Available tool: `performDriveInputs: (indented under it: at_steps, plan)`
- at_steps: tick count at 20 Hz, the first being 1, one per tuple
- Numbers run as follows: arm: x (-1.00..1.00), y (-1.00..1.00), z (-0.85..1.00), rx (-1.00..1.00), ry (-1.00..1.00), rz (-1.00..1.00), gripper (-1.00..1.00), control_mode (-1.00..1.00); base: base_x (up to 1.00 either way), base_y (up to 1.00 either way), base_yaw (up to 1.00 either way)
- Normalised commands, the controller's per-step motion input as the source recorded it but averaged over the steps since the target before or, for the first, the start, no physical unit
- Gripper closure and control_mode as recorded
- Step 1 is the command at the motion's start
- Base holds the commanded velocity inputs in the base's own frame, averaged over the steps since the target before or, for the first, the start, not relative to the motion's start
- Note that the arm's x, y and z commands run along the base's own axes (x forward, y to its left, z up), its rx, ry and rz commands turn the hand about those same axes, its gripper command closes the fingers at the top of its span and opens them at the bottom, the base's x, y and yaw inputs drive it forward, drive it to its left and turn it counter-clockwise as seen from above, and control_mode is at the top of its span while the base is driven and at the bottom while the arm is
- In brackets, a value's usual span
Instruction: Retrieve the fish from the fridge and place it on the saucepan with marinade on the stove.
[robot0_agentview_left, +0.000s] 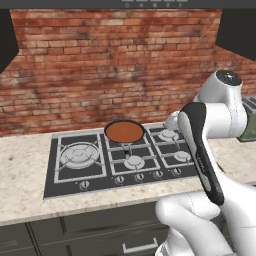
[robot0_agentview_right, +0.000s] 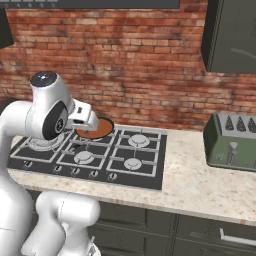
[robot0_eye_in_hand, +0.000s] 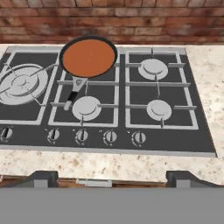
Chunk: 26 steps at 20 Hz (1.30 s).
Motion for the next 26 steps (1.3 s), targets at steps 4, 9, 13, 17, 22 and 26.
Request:
performDriveInputs:
  at_steps: [4, 9, 13, 17, 22, 26]
  plan:
    - [-0.74, 0.00, 0.00, 0.00, -0.26, -0.02, -1.00, -1.00, 0.00, 0.00, 0.00]
    - [-0.69, 0.00, 0.00, 0.00, -0.23, -0.01, -1.00, -1.00, 0.00, 0.00, 0.00]
    - [-0.62, 0.00, 0.00, 0.00, -0.18, -0.01, -1.00, -1.00, 0.00, 0.00, 0.00]
    - [-0.56, 0.00, 0.00, 0.00, -0.13, -0.01, -1.00, -1.00, 0.00, 0.00, 0.00]
    - [-0.29, 0.00, 0.07, 0.02, 0.00, -0.01, -1.00, -1.00, 0.00, 0.00, 0.00]
    - [-0.27, 0.00, 0.04, 0.00, 0.00, 0.00, -1.00, -1.00, 0.00, 0.00, 0.00]
